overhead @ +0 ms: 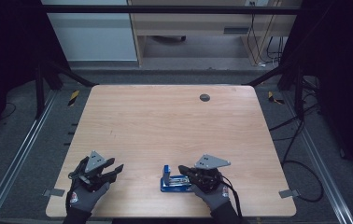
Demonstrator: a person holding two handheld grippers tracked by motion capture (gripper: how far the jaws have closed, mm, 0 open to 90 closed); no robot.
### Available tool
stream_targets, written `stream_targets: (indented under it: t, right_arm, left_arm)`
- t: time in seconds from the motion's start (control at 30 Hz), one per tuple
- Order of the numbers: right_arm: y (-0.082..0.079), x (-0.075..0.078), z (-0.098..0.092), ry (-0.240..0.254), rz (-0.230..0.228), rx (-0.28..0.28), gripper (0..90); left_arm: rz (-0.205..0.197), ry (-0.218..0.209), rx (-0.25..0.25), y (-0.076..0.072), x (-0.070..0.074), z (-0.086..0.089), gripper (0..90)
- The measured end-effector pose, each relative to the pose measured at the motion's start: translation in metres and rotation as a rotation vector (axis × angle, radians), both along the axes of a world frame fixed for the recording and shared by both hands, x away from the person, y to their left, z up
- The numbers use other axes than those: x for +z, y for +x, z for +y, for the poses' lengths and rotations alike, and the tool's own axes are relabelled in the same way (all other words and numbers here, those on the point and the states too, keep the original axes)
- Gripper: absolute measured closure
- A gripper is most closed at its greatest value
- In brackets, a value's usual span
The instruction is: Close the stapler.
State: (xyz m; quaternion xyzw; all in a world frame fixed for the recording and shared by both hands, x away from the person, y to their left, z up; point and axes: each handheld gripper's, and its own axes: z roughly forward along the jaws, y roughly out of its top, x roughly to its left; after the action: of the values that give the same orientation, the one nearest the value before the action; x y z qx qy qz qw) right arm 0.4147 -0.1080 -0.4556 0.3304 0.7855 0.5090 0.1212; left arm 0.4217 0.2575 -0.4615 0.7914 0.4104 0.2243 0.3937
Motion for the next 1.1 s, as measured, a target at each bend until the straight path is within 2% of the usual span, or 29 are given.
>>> stream_targets:
  t: [0.2, 0.37, 0.7, 0.87, 0.93, 1.1]
  right_arm:
    - [0.000, 0.017, -0.006, 0.021, -0.037, -0.026, 90.0]
    - [-0.001, 0.030, -0.005, 0.050, -0.048, -0.018, 90.0]
    - [-0.007, 0.058, 0.017, 0.058, -0.087, 0.039, 90.0]
    - [-0.009, 0.063, 0.031, 0.054, -0.089, 0.071, 90.0]
    - [-0.009, 0.061, 0.037, 0.033, -0.086, 0.081, 90.0]
    - [-0.008, 0.058, 0.045, 0.021, -0.080, 0.097, 90.0]
  left_arm:
    - [0.007, 0.000, 0.005, 0.001, -0.001, 0.000, 53.9]
    - [0.014, 0.010, 0.007, 0.003, -0.003, 0.000, 53.1]
    - [0.021, 0.016, 0.006, 0.004, -0.004, -0.001, 53.1]
    - [0.023, 0.010, 0.009, 0.003, -0.004, 0.000, 53.0]
    - [0.022, 0.012, 0.009, 0.003, -0.004, 0.000, 53.0]
    - [0.020, 0.014, 0.009, 0.002, -0.004, 0.001, 53.0]
